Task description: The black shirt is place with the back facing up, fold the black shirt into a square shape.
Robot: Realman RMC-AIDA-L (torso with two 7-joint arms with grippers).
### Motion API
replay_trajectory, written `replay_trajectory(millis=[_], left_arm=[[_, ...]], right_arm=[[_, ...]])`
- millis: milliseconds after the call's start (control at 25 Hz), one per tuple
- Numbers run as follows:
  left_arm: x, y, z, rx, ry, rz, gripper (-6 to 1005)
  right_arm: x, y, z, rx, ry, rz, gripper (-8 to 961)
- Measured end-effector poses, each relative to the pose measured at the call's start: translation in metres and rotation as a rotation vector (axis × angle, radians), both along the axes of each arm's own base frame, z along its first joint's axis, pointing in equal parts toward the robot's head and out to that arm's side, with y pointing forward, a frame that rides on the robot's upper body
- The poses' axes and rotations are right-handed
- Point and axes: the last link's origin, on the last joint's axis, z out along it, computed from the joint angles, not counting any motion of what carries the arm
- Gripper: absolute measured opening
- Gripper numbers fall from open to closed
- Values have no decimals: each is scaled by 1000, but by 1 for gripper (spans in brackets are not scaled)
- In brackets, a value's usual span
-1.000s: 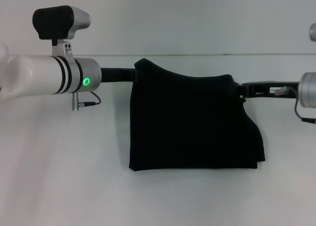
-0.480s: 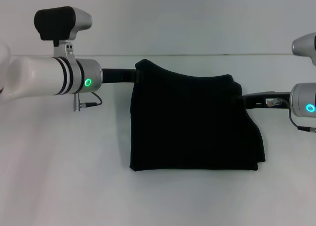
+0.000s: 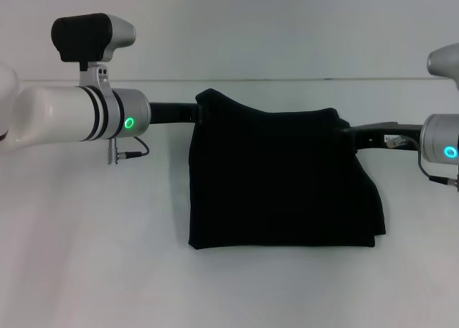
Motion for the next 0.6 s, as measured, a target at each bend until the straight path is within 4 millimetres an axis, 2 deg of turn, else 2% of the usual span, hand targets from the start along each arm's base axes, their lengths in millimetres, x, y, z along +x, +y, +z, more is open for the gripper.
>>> replay_trajectory(millis=[160,320,600], left_arm=[[0,0,0,1,0,1,91],[0,0,0,5,2,2,98],[1,1,0,6,2,-1,110]], right_arm=[[-8,-4,-2,-41,29,33,14],[-13,-8,-14,-94,8,53,15],[-9,-7,-24,-90,-47,29,15]])
